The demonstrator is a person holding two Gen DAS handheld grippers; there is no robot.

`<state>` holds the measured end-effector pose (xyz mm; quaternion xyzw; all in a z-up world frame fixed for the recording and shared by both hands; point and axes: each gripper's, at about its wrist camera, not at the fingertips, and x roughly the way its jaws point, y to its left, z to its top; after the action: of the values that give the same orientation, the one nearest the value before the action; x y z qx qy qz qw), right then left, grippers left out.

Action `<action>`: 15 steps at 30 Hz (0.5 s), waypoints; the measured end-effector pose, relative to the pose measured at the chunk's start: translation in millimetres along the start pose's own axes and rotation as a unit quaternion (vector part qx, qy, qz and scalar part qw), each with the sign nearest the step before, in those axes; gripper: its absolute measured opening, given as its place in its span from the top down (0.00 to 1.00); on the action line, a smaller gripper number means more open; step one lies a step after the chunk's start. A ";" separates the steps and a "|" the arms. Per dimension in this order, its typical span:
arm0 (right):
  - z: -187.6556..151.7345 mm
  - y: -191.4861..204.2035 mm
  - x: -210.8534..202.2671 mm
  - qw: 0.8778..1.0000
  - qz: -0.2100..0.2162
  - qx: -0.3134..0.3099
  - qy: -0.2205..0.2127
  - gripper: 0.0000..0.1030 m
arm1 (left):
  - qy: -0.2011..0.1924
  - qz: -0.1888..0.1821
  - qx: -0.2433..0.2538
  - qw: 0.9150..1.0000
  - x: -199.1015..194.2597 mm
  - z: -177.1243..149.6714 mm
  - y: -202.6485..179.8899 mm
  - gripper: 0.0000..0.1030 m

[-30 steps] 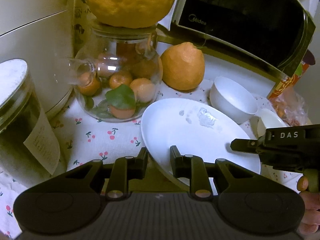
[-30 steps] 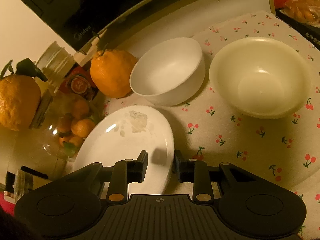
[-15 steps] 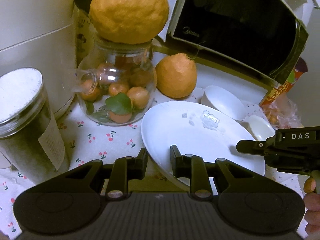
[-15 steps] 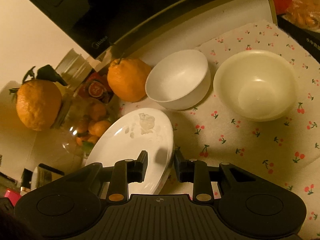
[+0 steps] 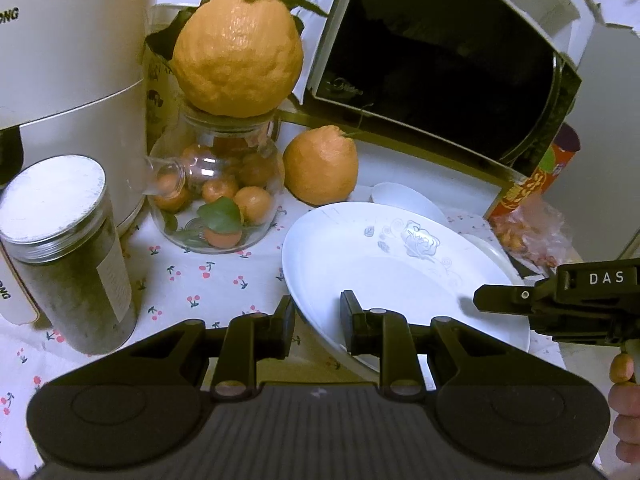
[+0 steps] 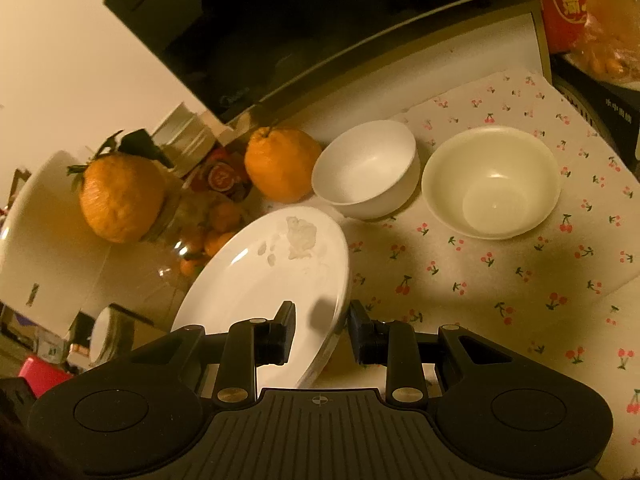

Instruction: Organize plates and bowls

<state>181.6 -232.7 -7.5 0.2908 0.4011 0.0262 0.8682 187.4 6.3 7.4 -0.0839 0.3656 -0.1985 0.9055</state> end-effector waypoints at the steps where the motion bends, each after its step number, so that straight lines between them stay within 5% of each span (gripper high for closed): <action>1: -1.4 0.7 -3.4 1.000 0.001 -0.001 0.000 0.73 | 0.000 -0.002 0.000 1.000 -1.6 -0.8 -0.2 0.79; 15: -21.6 1.4 -38.9 1.000 0.013 -0.009 0.006 0.73 | 0.004 -0.026 0.002 1.000 -26.0 -12.9 -6.5 0.79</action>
<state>140.2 -231.9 8.6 0.2878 0.4025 0.0424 0.8680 159.4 11.3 16.4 -0.0905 0.3667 -0.2232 0.8986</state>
